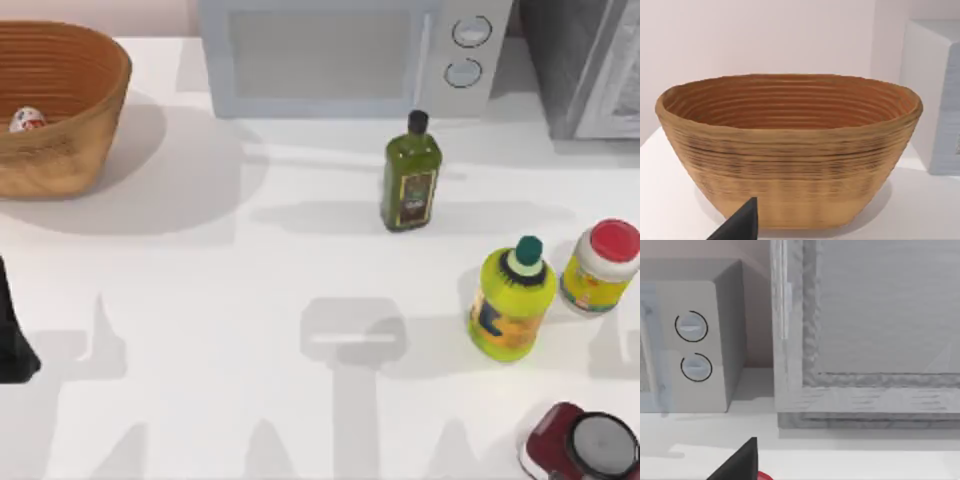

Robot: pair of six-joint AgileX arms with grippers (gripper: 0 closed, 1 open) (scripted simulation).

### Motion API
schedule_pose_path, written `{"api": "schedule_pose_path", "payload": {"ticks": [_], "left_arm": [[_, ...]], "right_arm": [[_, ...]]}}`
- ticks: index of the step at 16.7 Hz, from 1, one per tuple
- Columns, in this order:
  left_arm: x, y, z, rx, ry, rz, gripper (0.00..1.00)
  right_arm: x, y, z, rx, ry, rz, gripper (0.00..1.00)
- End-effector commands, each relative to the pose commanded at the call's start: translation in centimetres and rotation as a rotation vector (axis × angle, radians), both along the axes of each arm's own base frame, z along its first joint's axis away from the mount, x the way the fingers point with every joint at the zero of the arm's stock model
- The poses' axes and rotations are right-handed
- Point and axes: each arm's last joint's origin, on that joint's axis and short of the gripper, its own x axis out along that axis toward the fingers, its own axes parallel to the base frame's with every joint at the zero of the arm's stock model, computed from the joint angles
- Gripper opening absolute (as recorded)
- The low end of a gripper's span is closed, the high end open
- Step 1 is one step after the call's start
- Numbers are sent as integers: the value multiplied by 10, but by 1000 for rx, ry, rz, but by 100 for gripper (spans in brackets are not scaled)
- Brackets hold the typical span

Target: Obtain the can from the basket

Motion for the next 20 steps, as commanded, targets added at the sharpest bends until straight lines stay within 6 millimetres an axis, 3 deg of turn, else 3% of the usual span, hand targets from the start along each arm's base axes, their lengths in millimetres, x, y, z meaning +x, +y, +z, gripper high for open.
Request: {"api": "schedule_pose_path", "payload": {"ticks": [3, 6, 11, 15, 18, 20], "left_arm": [[0, 0, 1, 0, 7, 3, 100], [1, 2, 17, 3, 67, 19, 100], [19, 5, 78, 13, 256, 24, 100], [64, 8, 139, 20, 449, -1, 100], [118, 11, 176, 21, 611, -26, 100], [162, 15, 189, 19, 725, -41, 100]], "right_arm": [[0, 0, 0, 0, 0, 0, 100], [0, 0, 0, 0, 0, 0, 100], [0, 0, 0, 0, 0, 0, 100], [0, 0, 0, 0, 0, 0, 100], [0, 0, 0, 0, 0, 0, 100], [0, 0, 0, 0, 0, 0, 100]]}}
